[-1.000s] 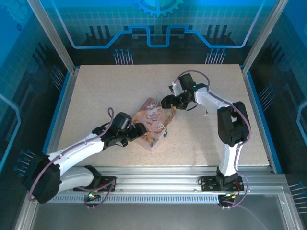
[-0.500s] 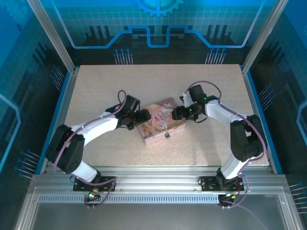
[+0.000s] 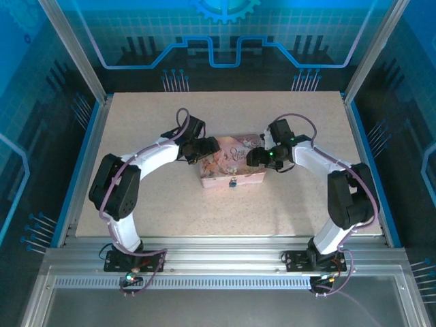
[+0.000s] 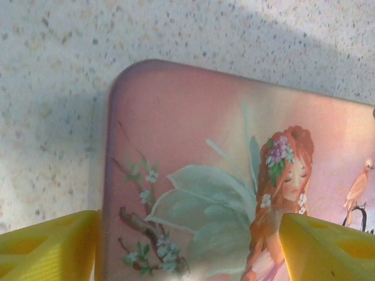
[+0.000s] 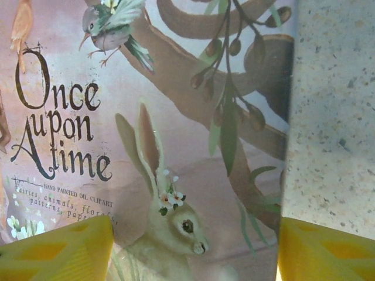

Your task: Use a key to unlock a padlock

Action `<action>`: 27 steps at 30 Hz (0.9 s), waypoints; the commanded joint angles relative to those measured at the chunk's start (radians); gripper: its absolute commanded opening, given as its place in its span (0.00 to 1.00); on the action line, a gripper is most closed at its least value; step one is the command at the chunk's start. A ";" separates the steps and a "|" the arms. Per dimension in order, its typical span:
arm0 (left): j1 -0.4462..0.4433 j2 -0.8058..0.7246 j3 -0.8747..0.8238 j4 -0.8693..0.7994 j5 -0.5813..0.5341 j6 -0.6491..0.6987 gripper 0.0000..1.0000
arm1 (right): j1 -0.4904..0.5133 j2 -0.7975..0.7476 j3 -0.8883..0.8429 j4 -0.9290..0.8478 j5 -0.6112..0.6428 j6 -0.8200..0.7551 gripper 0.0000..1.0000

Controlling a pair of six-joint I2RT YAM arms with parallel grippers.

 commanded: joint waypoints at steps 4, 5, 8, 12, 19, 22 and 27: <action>-0.001 0.042 0.087 0.044 0.120 0.050 0.80 | 0.019 0.040 0.039 0.082 -0.074 0.028 0.72; 0.003 0.044 0.087 0.043 0.120 0.048 0.80 | 0.019 0.041 0.042 0.080 -0.069 0.029 0.72; 0.015 0.030 0.068 0.054 0.112 0.052 0.82 | 0.019 0.040 0.048 0.073 -0.065 0.024 0.73; 0.042 0.010 0.057 0.052 0.112 0.065 0.84 | 0.021 0.022 0.043 0.048 -0.041 0.021 0.75; 0.086 -0.066 0.024 0.020 0.101 0.111 0.85 | -0.004 -0.076 0.032 -0.034 0.078 0.020 0.79; 0.090 -0.120 -0.003 -0.004 0.083 0.133 0.85 | -0.028 -0.123 0.028 -0.083 0.145 0.025 0.79; 0.070 -0.233 -0.087 -0.016 0.129 0.137 0.84 | -0.095 -0.152 0.051 -0.191 0.285 0.052 0.75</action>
